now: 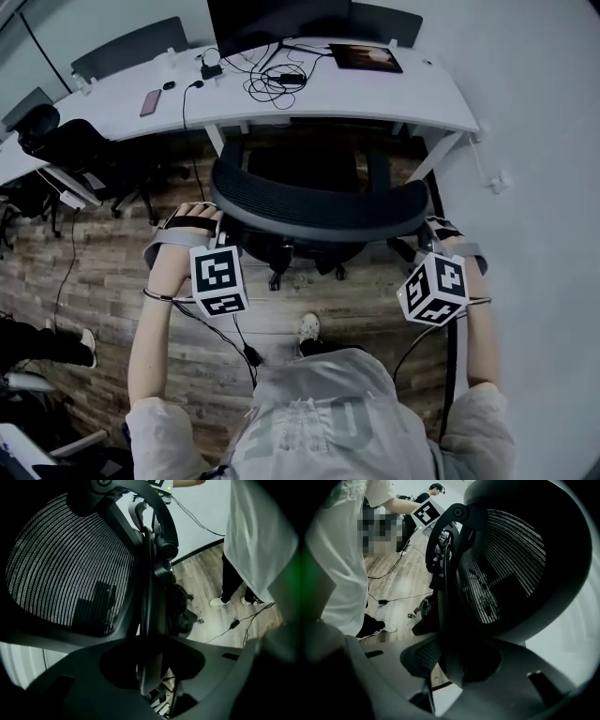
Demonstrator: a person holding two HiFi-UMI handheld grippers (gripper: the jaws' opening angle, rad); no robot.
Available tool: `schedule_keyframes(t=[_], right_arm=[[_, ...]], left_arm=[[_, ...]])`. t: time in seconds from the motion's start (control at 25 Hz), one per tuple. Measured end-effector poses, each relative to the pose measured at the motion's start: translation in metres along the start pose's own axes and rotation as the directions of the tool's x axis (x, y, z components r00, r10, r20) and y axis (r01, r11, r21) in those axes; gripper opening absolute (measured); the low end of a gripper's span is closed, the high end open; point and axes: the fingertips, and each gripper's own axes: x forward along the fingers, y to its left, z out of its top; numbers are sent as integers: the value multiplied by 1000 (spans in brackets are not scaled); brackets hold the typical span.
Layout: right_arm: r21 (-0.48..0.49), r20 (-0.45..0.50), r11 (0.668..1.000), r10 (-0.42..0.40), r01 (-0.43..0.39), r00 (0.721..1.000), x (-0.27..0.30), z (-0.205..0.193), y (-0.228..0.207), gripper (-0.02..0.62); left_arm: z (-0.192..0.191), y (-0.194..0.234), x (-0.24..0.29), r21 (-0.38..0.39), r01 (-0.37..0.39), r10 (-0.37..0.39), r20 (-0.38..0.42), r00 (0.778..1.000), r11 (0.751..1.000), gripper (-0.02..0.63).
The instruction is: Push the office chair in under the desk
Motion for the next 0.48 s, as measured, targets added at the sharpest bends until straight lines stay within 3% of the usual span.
schedule_keyframes(t=[0.48], right_arm=[[9, -6, 999, 41, -41, 999, 95, 11, -117, 117]], left_arm=[[-34, 124, 109, 3, -12, 12, -4, 1000, 1000, 160]])
